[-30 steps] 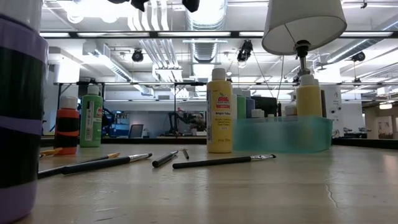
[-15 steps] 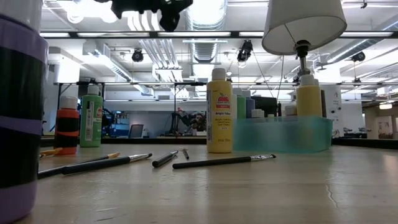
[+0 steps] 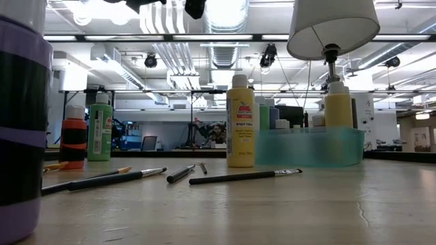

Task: Pick & Place Paint Supplies
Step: Put the small yellow paint bottle into the green bin

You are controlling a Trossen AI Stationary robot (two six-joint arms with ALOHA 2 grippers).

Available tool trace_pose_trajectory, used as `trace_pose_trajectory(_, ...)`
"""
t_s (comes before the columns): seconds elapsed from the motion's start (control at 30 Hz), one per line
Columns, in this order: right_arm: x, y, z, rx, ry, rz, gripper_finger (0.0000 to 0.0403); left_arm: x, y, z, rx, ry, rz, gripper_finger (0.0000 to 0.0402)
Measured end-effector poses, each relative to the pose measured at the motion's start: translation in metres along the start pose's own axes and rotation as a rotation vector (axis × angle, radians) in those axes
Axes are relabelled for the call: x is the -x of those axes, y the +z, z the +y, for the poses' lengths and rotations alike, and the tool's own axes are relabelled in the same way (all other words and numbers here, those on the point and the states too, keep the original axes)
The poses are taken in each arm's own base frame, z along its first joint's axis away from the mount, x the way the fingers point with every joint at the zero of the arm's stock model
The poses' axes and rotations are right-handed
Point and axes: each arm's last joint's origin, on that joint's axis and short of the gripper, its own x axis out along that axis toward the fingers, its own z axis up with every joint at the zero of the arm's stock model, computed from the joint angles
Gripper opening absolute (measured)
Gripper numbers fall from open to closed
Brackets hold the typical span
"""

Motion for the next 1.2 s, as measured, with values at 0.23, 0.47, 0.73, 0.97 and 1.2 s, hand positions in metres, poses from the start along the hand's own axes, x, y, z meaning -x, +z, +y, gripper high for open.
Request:
trace_pose_trajectory(0.23,0.000,0.004,0.002,0.045,0.019,-0.030,0.0140,-0.011,-0.007,0.004,0.055,-0.024,-0.005,0.0290)
trace_pose_trajectory(0.47,0.000,0.004,0.003,0.048,0.020,-0.034,0.0142,-0.022,-0.002,-0.002,0.025,-0.084,-0.090,0.0289)
trace_pose_trajectory(0.73,0.000,0.008,0.004,0.040,0.031,-0.064,0.0142,-0.034,-0.006,-0.004,0.032,-0.103,-0.136,0.0289)
trace_pose_trajectory(0.97,-0.001,0.008,0.004,0.041,0.031,-0.065,0.0142,-0.035,-0.005,-0.004,0.042,-0.100,-0.155,0.0289)
trace_pose_trajectory(1.2,0.000,0.010,0.005,0.034,0.037,-0.075,0.0141,-0.035,-0.005,-0.004,0.044,-0.100,-0.152,0.0263)
